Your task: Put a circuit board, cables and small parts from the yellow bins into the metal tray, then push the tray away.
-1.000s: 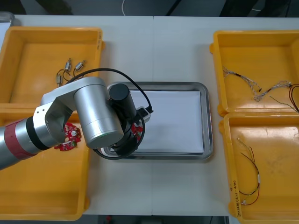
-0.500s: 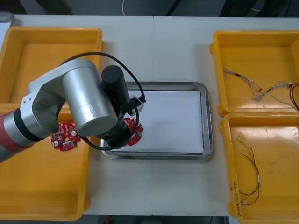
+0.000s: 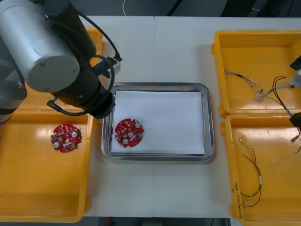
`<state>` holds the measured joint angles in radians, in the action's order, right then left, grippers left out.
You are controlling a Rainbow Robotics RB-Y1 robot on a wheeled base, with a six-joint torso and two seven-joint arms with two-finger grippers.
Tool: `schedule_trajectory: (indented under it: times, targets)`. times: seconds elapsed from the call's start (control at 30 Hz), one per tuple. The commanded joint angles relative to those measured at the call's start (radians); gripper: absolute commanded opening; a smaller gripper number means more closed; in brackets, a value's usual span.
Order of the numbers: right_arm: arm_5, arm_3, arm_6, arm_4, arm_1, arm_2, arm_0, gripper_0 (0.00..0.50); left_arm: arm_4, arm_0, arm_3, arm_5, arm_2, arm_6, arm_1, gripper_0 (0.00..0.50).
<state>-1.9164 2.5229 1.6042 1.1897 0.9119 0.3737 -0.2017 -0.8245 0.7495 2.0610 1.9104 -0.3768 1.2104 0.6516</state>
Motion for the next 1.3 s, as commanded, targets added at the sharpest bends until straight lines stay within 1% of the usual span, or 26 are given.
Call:
schedule_trajectory:
  times: [0.03,0.07,0.23,0.33,0.4,0.47,0.53,0.7,0.83,0.93,1.0,1.03,1.07,1.13,1.23,1.3]
  targets:
    - [-0.003,0.005,0.043,0.01,0.033,-0.085,-0.09,0.0,-0.012,0.031,0.031,0.009,0.107,-0.101,0.039,0.5]
    - [-0.003,0.005,0.043,0.01,0.033,-0.09,-0.093,0.0,-0.012,0.03,0.031,0.009,0.111,-0.101,0.04,0.5]
    - [-0.003,0.005,0.048,0.005,0.033,-0.197,-0.18,0.0,-0.004,0.004,-0.002,0.009,0.207,-0.089,0.065,0.5]
    - [-0.003,0.005,0.054,0.005,0.033,-0.248,-0.217,0.0,0.01,-0.004,-0.025,0.009,0.231,-0.081,0.074,0.5]
    - [-0.003,0.004,0.059,0.004,0.033,-0.285,-0.242,0.0,0.025,-0.004,-0.047,0.009,0.24,-0.077,0.082,0.5]
    - [-0.003,-0.006,0.066,0.001,0.024,-0.342,-0.275,0.0,0.067,-0.004,-0.081,0.009,0.24,-0.075,0.092,0.5]
    - [-0.003,-0.013,0.071,-0.01,0.008,-0.369,-0.292,0.0,0.087,-0.004,-0.102,0.009,0.24,-0.072,0.094,0.5]
    - [-0.003,-0.044,0.094,-0.052,-0.054,-0.438,-0.34,0.0,0.128,-0.002,-0.183,0.004,0.253,-0.061,0.1,0.5]
    - [-0.003,-0.061,0.118,-0.085,-0.104,-0.484,-0.369,0.0,0.148,-0.002,-0.237,-0.056,0.269,-0.046,0.102,0.5]
    - [-0.003,-0.072,0.134,-0.107,-0.128,-0.512,-0.383,0.0,0.159,-0.002,-0.266,-0.091,0.282,-0.034,0.102,0.5]
    - [-0.003,-0.079,0.145,-0.111,-0.146,-0.523,-0.392,0.0,0.169,-0.001,-0.289,-0.117,0.288,-0.025,0.102,0.5]
    - [-0.003,-0.079,0.145,-0.111,-0.146,-0.523,-0.392,0.0,0.169,-0.001,-0.289,-0.117,0.288,-0.025,0.102,0.5]
    - [-0.003,-0.093,0.152,-0.11,-0.168,-0.536,-0.406,0.0,0.179,0.004,-0.314,-0.14,0.288,-0.015,0.103,0.5]
    - [-0.003,-0.111,0.163,-0.122,-0.189,-0.562,-0.421,0.0,0.186,0.011,-0.344,-0.169,0.288,-0.005,0.103,0.5]
    - [-0.003,-0.121,0.183,-0.167,-0.222,-0.61,-0.449,0.0,0.189,0.025,-0.398,-0.218,0.288,0.008,0.103,0.5]
    - [-0.003,-0.122,0.191,-0.199,-0.231,-0.639,-0.458,0.0,0.189,0.033,-0.432,-0.248,0.288,0.017,0.103,0.5]
